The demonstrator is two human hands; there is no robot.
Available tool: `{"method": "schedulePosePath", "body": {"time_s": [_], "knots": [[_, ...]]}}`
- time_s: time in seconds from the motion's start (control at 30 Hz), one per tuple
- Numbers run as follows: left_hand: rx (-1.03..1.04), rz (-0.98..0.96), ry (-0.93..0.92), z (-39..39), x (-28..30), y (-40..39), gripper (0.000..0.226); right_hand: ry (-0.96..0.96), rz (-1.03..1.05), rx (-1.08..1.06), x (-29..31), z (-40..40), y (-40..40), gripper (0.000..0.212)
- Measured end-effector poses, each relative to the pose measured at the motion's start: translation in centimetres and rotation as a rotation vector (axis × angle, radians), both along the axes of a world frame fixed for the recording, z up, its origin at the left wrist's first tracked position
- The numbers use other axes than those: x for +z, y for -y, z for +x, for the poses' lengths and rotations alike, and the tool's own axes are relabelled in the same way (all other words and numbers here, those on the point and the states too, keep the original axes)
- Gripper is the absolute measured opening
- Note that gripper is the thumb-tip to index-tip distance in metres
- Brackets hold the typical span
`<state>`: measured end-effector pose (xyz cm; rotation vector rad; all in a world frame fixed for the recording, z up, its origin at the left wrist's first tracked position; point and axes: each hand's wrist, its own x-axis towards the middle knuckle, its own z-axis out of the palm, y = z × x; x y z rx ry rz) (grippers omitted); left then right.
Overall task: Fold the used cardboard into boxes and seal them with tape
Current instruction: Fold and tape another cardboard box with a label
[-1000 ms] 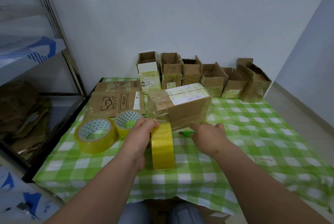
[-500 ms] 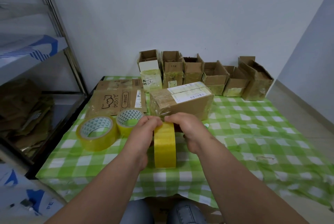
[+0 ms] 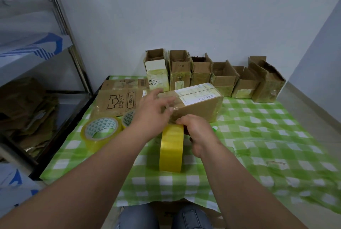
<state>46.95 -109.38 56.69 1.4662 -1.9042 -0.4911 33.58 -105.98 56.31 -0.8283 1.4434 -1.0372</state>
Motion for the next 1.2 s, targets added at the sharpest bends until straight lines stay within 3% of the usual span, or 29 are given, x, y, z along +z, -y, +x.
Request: {"method": "schedulePosePath", "body": {"time_s": [0.1,0.4,0.7,0.8,1.0,1.2], "knots": [[-0.045,0.048,0.160,-0.2,0.3,1.3,0.035,0.014,-0.010,0.001,-0.3,-0.1,-0.1,0.006],[-0.007,-0.033,0.209,-0.1,0.0,1.9,0.037,0.048,-0.054,0.003,-1.0,-0.4,-0.4,0.008],[-0.050,0.040,0.156,0.2,0.3,2.6,0.041,0.128,-0.067,-0.093,-2.0,-1.7,-0.4,0.009],[-0.081,0.063,0.227,1.0,0.7,2.7,0.043,0.139,-0.067,-0.107,-2.3,-1.7,-0.1,0.012],[0.048,-0.097,0.206,-0.8,-0.5,2.0,0.029,0.124,-0.091,-0.063,-1.8,-1.0,-0.2,0.013],[-0.093,0.001,0.238,0.6,0.3,2.8,0.044,0.138,-0.088,-0.122,-2.5,-2.1,0.2,0.014]]}}
